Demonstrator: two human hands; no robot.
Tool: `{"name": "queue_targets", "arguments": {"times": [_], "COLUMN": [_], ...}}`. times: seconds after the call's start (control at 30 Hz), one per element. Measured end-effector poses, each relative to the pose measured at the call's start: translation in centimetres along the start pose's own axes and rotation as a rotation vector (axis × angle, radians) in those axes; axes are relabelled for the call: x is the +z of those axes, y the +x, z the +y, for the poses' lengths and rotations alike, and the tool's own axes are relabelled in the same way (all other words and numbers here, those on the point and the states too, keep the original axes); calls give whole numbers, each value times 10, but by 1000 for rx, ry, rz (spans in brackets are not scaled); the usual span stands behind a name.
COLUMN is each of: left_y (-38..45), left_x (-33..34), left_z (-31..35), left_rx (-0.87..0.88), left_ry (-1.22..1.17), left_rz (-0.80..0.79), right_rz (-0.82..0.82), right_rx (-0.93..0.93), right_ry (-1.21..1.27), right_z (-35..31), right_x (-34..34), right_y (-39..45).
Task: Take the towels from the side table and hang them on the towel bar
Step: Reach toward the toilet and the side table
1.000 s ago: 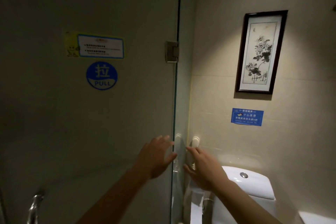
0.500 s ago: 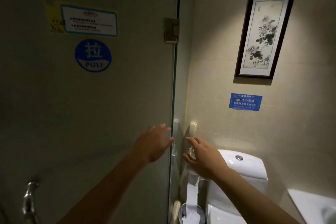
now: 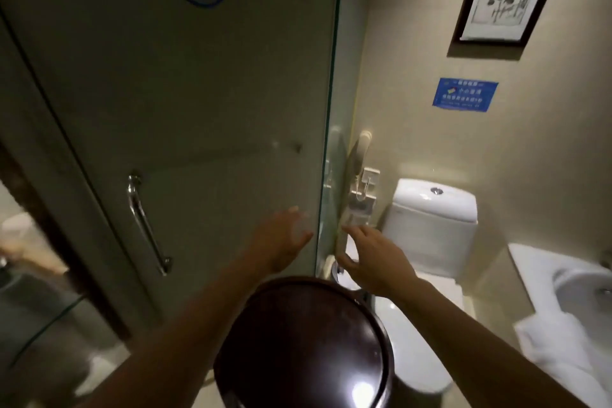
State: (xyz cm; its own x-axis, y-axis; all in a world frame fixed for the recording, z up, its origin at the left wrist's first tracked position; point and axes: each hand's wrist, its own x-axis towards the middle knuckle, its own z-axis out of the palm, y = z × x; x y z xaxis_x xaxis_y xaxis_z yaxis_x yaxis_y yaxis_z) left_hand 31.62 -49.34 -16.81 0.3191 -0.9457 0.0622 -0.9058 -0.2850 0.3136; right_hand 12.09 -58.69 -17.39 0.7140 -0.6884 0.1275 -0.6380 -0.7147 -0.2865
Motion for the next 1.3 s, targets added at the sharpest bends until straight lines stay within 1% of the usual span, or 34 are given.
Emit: {"name": "queue_targets", "arguments": {"times": [0.2, 0.33, 0.47, 0.6, 0.7, 0.9, 1.0, 1.17, 1.3], "left_y": [-71, -93, -108, -148, -178, -196, -189, -177, -180], "left_x": [71, 134, 216, 319, 389, 492, 529, 563, 572], "left_z": [-12, -44, -78, -99, -110, -127, -133, -139, -140], "left_rx": [-4, -32, -48, -65, -47, -81, -108, -131, -168], "left_ry": [-70, -100, -110, -109, -113, -110, -105, -25, -82], "left_rz": [-50, -129, -206, -350, -440, -557, -622, -642, -588], "right_rz": [-121, -254, -369, -489, -553, -538, -546, -586, -520], "right_rx": [62, 96, 170, 257, 271, 222, 225, 273, 299], "right_ry": [30, 34, 57, 90, 82, 29, 69, 95, 81], "right_z": [-4, 1, 7, 17, 25, 35, 34, 37, 42], "right_x": [72, 154, 247, 347, 402, 471, 499, 532, 544], "right_y": [-66, -97, -137, -184, -213, -220, -224, -245, -251]}}
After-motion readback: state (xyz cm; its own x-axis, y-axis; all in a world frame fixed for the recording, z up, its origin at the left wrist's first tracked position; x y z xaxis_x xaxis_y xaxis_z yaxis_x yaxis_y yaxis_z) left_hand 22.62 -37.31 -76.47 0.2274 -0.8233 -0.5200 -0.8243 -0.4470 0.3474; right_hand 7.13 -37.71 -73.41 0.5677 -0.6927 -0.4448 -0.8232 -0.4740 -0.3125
